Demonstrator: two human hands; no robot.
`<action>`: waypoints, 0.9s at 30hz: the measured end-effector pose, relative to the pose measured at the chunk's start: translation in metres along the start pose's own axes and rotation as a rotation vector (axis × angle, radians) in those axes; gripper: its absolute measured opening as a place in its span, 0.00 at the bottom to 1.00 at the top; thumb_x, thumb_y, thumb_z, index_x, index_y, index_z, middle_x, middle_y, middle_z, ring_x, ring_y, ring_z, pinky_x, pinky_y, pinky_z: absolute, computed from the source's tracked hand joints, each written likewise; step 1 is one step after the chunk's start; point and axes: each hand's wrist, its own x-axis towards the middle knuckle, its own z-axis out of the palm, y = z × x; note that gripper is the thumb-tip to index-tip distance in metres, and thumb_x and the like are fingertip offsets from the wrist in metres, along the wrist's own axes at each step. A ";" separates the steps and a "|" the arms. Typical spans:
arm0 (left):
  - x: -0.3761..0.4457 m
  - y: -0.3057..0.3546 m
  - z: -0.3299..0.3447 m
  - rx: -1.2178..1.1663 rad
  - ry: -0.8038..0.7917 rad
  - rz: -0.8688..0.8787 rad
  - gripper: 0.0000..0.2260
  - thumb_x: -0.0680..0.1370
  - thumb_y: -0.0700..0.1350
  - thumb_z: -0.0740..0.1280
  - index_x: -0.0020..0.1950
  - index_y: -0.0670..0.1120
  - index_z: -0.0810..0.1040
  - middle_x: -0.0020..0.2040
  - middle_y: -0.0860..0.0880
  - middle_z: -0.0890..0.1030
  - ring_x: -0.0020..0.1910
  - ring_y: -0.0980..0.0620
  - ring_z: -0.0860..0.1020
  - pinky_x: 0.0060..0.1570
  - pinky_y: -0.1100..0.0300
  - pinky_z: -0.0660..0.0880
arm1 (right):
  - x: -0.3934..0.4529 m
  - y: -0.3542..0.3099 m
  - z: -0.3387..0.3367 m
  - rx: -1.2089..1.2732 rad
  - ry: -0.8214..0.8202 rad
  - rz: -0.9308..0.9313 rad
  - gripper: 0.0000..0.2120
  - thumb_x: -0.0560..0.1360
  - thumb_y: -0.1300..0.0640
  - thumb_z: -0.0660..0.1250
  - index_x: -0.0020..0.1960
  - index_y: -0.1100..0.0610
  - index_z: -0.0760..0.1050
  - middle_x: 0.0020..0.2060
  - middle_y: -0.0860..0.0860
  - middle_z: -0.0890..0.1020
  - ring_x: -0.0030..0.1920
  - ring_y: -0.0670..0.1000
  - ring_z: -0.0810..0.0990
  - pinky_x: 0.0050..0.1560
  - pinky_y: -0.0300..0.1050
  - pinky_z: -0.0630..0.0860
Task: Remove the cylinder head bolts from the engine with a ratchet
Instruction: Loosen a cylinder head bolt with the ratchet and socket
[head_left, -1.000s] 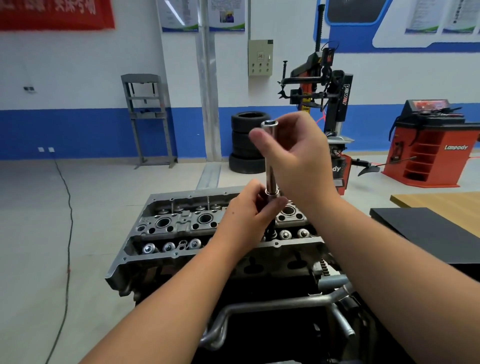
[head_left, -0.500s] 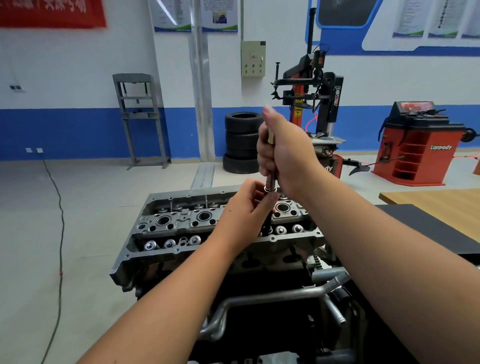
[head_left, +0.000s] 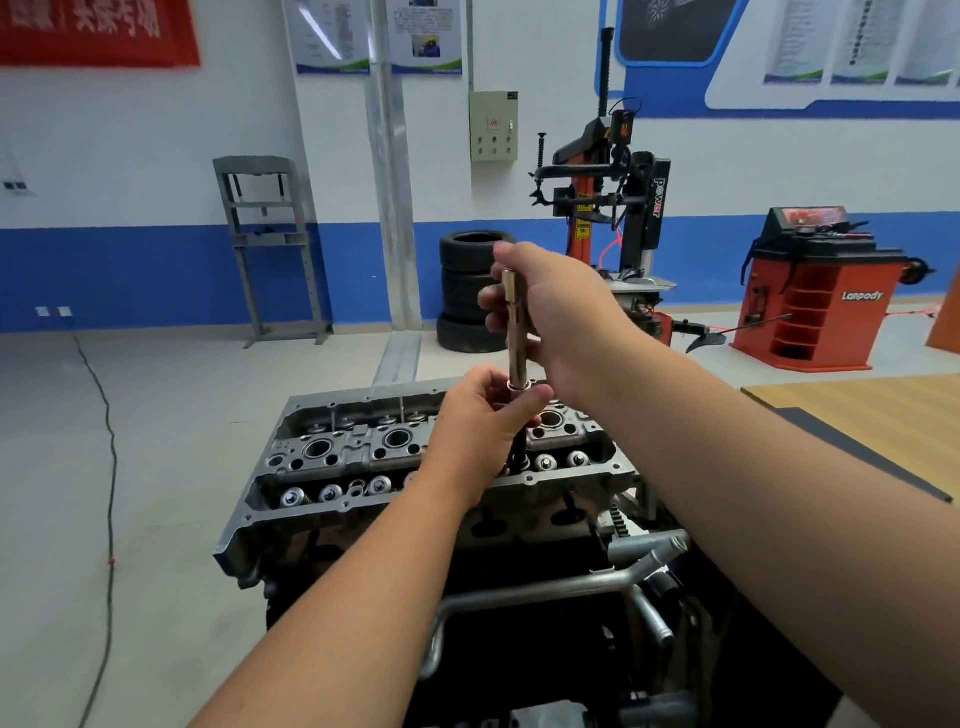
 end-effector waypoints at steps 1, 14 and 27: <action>0.000 0.000 0.001 -0.004 0.015 0.010 0.14 0.73 0.54 0.79 0.48 0.48 0.78 0.38 0.51 0.85 0.39 0.52 0.83 0.49 0.50 0.81 | -0.001 0.001 0.003 -0.046 0.007 -0.046 0.13 0.79 0.45 0.65 0.45 0.55 0.76 0.32 0.48 0.79 0.35 0.49 0.76 0.43 0.46 0.73; -0.007 -0.004 -0.004 0.104 -0.017 0.077 0.06 0.82 0.56 0.64 0.52 0.59 0.80 0.45 0.60 0.86 0.43 0.61 0.82 0.46 0.56 0.75 | 0.011 0.005 0.000 0.091 -0.047 -0.055 0.15 0.80 0.52 0.62 0.35 0.55 0.69 0.25 0.49 0.68 0.27 0.50 0.65 0.32 0.46 0.65; -0.007 -0.004 -0.006 0.004 -0.063 0.042 0.11 0.80 0.58 0.62 0.51 0.56 0.82 0.47 0.58 0.86 0.50 0.56 0.84 0.51 0.55 0.76 | 0.021 0.002 -0.002 0.160 -0.291 0.012 0.20 0.79 0.53 0.60 0.29 0.53 0.64 0.23 0.48 0.60 0.25 0.49 0.56 0.28 0.42 0.56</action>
